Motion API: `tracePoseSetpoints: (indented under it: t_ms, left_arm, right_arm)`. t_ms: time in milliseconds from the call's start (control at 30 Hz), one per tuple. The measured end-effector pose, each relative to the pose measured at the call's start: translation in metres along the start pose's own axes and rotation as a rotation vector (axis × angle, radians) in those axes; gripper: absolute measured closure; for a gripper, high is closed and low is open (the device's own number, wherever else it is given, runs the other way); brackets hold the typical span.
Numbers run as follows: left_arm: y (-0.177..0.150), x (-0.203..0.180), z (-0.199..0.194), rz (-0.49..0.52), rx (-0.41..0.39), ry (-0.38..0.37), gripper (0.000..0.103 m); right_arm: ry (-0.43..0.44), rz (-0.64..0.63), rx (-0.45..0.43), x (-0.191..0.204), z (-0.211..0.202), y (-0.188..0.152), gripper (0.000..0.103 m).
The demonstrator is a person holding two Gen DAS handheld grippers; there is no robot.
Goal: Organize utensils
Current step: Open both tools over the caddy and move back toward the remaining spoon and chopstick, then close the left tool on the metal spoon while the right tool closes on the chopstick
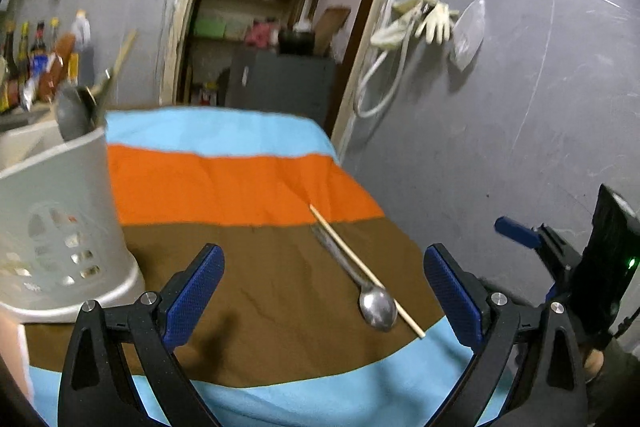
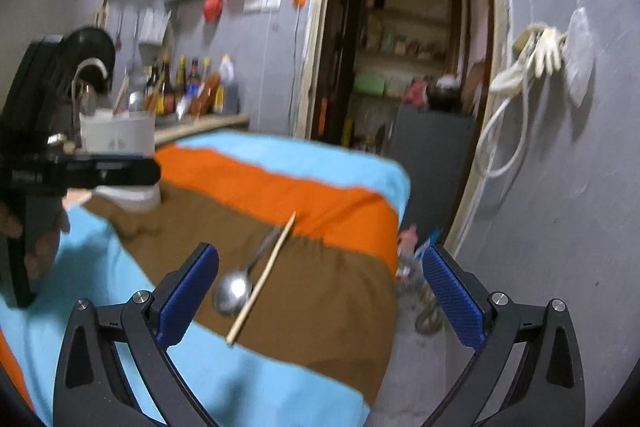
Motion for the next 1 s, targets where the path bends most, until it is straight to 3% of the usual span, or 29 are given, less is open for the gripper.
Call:
tracePoseSetpoints:
  t_ms: [233,400,433,467,567,700,800,867,1000]
  left_arm:
    - [-0.004,0.009,0.018,-0.044,0.11,0.006,0.006]
    - [-0.009,0.013,0.029,-0.075,0.166,-0.007,0.009]
    - [-0.009,0.013,0.031,-0.081,0.178,-0.011,0.01]
    - [-0.01,0.012,0.035,-0.086,0.192,-0.016,0.015]
    - [-0.014,0.011,0.045,-0.098,0.247,-0.031,0.031]
    - [-0.017,0.01,0.059,-0.12,0.314,-0.052,0.049]
    - [-0.02,0.01,0.067,-0.133,0.346,-0.057,0.053]
    - [-0.021,0.01,0.068,-0.14,0.353,-0.06,0.055]
    - [-0.022,0.01,0.067,-0.144,0.374,-0.069,0.059]
  right_arm:
    - [0.103,0.002,0.113,0.018,0.022,-0.023,0.006]
    - [0.149,-0.026,0.186,0.033,0.034,-0.035,0.024]
    - [0.153,-0.029,0.196,0.034,0.036,-0.036,0.032]
    - [0.161,-0.031,0.211,0.036,0.038,-0.039,0.038]
    - [0.191,-0.022,0.237,0.039,0.041,-0.045,0.044]
    - [0.212,-0.007,0.255,0.04,0.046,-0.048,0.045]
    - [0.193,-0.019,0.267,0.037,0.049,-0.049,0.049]
    - [0.162,-0.038,0.27,0.033,0.052,-0.049,0.067]
    - [0.145,-0.022,0.267,0.023,0.058,-0.05,0.081]
Point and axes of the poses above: each gripper's, at about its wrist camera, not at the fingertips, and z roughly the way its jaws point, x to its left, y to its top, the point moved 9 cm from there along z, roughly the way its jaws point, and after that the axes turned 15 degrees about -z, right-handed, at the moved point
